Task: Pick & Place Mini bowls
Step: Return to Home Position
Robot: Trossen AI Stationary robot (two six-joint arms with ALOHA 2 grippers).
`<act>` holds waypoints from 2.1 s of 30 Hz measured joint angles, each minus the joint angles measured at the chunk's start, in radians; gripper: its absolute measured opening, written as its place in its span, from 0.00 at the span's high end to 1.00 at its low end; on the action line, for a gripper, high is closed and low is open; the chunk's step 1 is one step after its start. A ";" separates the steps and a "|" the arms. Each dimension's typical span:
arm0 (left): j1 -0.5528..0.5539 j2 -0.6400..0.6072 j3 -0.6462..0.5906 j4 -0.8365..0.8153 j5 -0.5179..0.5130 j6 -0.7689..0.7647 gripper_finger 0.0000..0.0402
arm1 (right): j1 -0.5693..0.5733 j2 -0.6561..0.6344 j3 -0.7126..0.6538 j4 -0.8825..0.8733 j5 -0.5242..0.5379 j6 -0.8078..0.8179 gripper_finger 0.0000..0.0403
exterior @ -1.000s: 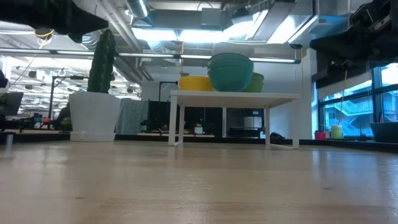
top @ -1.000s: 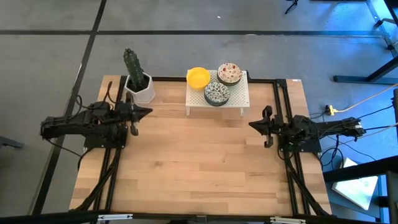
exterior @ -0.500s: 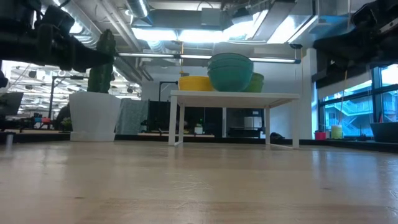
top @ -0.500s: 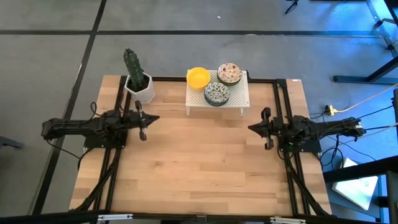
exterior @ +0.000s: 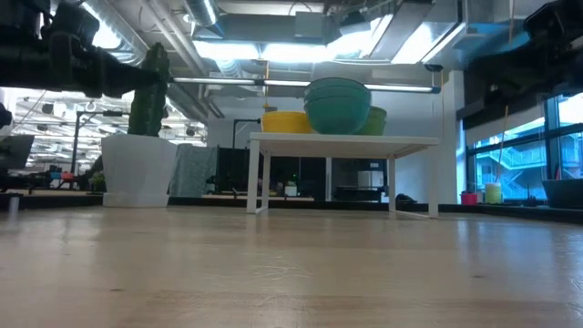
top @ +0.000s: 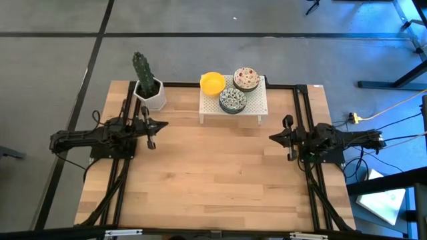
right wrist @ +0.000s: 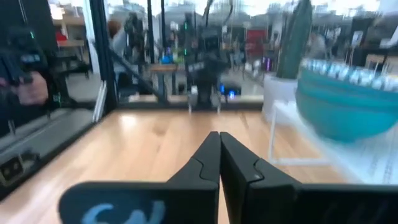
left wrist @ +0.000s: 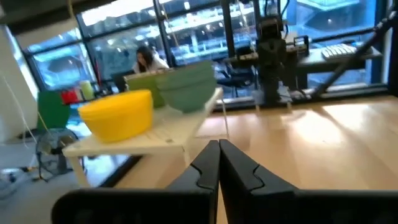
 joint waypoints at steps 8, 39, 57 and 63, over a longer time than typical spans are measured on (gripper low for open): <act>-0.002 0.000 0.000 -0.031 0.020 -0.024 0.99 | 0.000 0.003 -0.026 0.005 0.000 0.081 0.99; -0.002 0.001 0.000 -0.028 0.004 -0.025 0.99 | 0.000 0.002 -0.026 -0.002 -0.060 0.030 0.94; -0.002 0.001 0.000 -0.028 0.006 -0.025 0.99 | 0.000 0.002 -0.026 -0.002 -0.060 0.031 0.94; -0.002 0.001 0.000 -0.028 0.006 -0.025 0.99 | 0.000 0.002 -0.026 -0.002 -0.060 0.031 0.94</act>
